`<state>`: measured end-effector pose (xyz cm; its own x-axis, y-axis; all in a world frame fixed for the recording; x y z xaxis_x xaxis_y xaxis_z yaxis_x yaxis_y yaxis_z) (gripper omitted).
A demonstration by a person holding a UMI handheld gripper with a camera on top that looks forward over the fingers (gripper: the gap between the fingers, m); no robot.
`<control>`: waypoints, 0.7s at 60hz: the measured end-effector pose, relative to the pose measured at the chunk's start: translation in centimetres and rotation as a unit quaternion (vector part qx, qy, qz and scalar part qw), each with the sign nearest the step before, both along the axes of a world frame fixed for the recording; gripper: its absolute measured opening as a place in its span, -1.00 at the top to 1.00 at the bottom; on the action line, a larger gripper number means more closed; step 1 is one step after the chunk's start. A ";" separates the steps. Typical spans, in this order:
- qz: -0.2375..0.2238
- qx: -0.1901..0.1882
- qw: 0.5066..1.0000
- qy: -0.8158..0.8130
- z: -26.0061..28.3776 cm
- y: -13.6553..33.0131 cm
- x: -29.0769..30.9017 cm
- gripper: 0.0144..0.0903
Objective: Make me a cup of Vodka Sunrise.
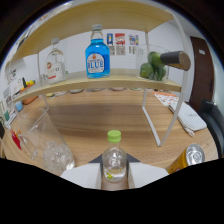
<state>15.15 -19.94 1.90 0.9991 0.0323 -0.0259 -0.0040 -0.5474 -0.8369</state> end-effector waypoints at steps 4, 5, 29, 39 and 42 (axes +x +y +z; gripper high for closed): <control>0.000 -0.004 1.000 -0.005 -0.1 -0.2 0.1 0.42; 0.000 -0.005 1.000 -0.006 -0.1 -0.3 0.1 0.42; -0.008 -0.006 1.000 -0.026 3.4 -3.3 0.5 -0.76; -0.034 0.014 0.999 -0.030 9.3 -5.8 0.4 -0.89; -0.040 0.016 0.999 -0.028 10.8 -6.8 -0.1 -0.89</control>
<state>15.06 -26.77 12.73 0.9985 -0.0474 0.0290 0.0001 -0.5202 -0.8541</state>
